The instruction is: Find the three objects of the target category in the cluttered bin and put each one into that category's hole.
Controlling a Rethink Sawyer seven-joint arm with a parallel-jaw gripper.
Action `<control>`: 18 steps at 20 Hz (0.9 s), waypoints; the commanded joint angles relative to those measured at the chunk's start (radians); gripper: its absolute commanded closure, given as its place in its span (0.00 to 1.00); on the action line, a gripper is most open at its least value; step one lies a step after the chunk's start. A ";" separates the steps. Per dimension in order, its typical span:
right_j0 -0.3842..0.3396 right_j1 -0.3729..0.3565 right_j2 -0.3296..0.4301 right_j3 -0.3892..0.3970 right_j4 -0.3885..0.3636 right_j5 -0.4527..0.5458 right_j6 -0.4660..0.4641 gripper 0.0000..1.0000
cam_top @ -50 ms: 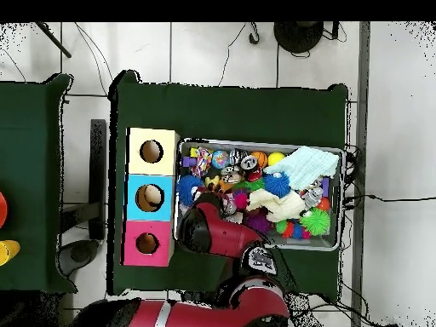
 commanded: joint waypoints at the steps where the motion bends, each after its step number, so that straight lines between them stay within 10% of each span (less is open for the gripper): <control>1: -0.017 -0.034 0.121 0.130 -0.024 0.238 0.140 1.00; 18: 0.129 -0.276 -0.016 0.220 0.068 0.414 0.184 1.00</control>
